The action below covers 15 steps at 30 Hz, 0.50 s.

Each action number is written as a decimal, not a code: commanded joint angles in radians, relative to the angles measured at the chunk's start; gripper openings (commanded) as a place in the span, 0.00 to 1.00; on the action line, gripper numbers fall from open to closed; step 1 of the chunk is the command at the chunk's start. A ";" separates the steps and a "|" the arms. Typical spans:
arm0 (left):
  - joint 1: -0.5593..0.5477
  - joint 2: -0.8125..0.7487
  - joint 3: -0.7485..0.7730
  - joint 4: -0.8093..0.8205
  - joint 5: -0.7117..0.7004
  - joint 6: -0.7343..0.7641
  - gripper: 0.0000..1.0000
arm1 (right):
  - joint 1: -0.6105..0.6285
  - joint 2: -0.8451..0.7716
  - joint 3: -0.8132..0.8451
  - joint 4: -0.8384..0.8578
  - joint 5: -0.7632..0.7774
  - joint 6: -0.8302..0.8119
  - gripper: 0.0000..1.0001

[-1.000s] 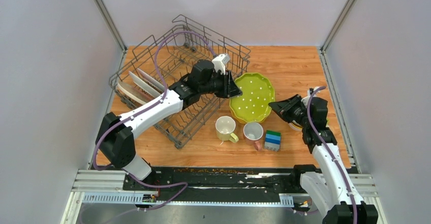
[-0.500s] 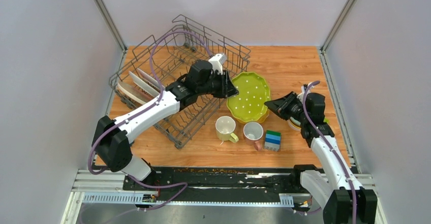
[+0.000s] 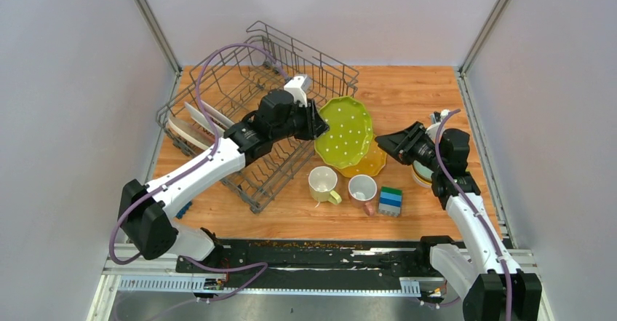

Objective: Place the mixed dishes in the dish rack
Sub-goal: Pick up the plate at the center of the board, then insert the plate into the dish rack.

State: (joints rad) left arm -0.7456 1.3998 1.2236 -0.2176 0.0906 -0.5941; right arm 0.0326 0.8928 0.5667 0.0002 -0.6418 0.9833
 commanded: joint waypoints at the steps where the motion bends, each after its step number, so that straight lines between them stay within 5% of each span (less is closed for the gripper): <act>1: 0.001 -0.095 0.019 0.110 -0.079 -0.013 0.00 | 0.007 -0.011 0.045 0.058 -0.023 0.011 0.35; 15: 0.002 -0.231 0.012 0.058 -0.328 -0.010 0.00 | 0.007 0.005 0.038 0.058 -0.015 0.008 0.35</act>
State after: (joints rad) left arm -0.7448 1.2655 1.2026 -0.3012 -0.1444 -0.5941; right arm 0.0326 0.8940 0.5697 0.0132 -0.6483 0.9871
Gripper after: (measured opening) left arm 0.333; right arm 0.352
